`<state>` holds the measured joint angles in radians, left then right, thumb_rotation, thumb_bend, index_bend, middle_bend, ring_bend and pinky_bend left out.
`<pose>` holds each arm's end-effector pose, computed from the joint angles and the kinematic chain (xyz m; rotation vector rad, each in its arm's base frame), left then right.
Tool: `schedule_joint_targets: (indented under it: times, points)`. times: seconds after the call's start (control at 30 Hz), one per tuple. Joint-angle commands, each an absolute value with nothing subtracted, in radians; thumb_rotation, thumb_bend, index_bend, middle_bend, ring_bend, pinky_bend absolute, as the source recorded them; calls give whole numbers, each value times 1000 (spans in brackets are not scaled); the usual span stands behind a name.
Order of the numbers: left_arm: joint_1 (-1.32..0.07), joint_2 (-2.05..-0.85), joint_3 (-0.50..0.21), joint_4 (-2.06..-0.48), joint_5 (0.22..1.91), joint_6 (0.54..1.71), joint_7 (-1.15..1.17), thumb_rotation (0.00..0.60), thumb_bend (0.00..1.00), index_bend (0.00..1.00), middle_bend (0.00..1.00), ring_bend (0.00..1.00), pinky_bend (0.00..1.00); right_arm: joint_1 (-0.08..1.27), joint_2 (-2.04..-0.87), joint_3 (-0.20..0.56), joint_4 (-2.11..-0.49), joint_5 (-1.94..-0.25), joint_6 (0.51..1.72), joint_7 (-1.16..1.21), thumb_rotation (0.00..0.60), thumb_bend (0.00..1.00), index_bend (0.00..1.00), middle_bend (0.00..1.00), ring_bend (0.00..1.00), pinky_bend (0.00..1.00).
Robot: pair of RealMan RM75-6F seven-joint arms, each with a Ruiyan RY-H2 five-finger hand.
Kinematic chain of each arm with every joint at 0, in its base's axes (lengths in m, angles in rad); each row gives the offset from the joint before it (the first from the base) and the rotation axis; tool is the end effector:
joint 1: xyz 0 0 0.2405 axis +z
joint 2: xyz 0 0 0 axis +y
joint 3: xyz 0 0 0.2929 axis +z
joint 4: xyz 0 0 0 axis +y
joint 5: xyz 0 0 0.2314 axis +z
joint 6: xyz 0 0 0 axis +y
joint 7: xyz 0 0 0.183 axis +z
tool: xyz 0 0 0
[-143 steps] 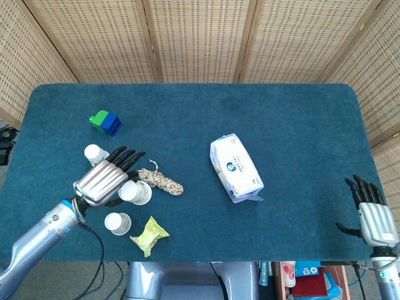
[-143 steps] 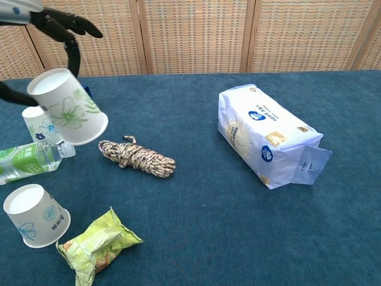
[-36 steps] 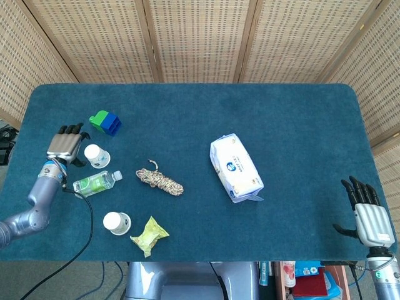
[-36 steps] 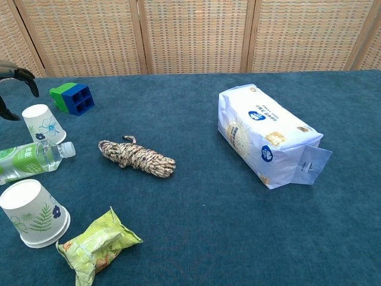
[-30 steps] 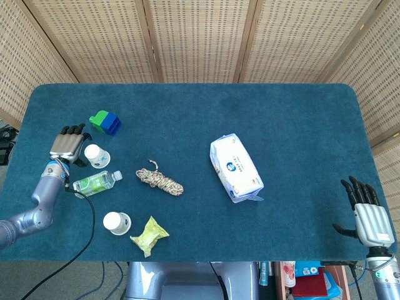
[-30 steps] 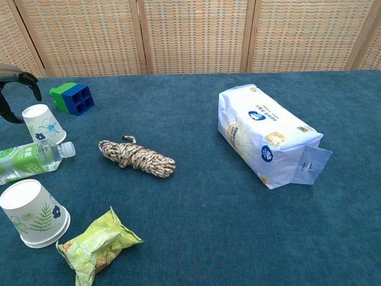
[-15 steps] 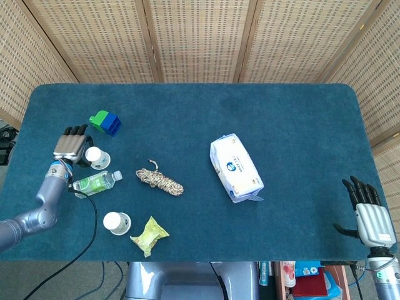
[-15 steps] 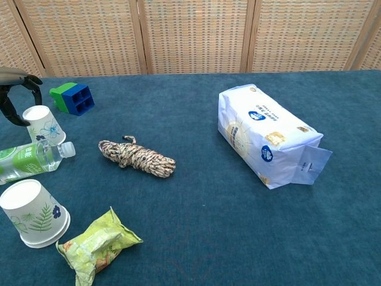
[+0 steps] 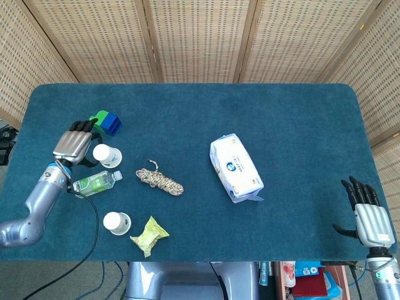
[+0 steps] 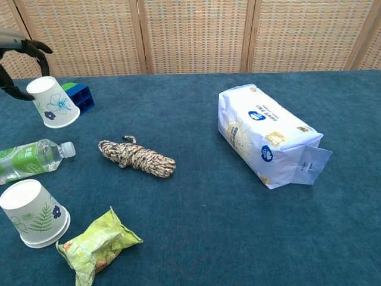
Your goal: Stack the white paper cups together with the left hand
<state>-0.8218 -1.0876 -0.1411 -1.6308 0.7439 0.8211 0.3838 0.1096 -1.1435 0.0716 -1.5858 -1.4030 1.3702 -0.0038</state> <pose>-0.2292 0.4531 0.1068 -1.6896 -0.9896 -0.6128 -0.3721 -0.2377 0.1406 1.3626 -0.9987 0.8225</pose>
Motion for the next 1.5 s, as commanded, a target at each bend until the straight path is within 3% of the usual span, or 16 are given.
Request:
schedule_joint_targets:
  times: [0.03, 0.27, 0.53, 0.8, 1.5]
  points:
    - [-788, -965, -155, -1788, 820, 853, 345, 600, 265, 418, 0, 0, 0, 110, -1144, 71, -1587, -1403, 1370, -5, 600, 0, 0, 0, 0, 0]
    - [-715, -800, -148, -1983, 991, 827, 221, 600, 265, 418, 0, 0, 0, 111, -1145, 70, -1587, -1401, 1364, -6, 600, 0, 0, 0, 0, 0]
    - [-627, -657, -89, -2112, 1244, 801, 128, 600, 265, 418, 0, 0, 0, 112, -1147, 67, -1587, -1404, 1362, -11, 600, 0, 0, 0, 0, 0]
    - [-591, -653, -52, -2116, 1343, 802, 118, 600, 265, 418, 0, 0, 0, 111, -1144, 68, -1590, -1404, 1365, -8, 600, 0, 0, 0, 0, 0]
    - [-592, -696, -15, -2080, 1367, 744, 133, 600, 265, 418, 0, 0, 0, 108, -1142, 69, -1597, -1400, 1368, -14, 600, 0, 0, 0, 0, 0]
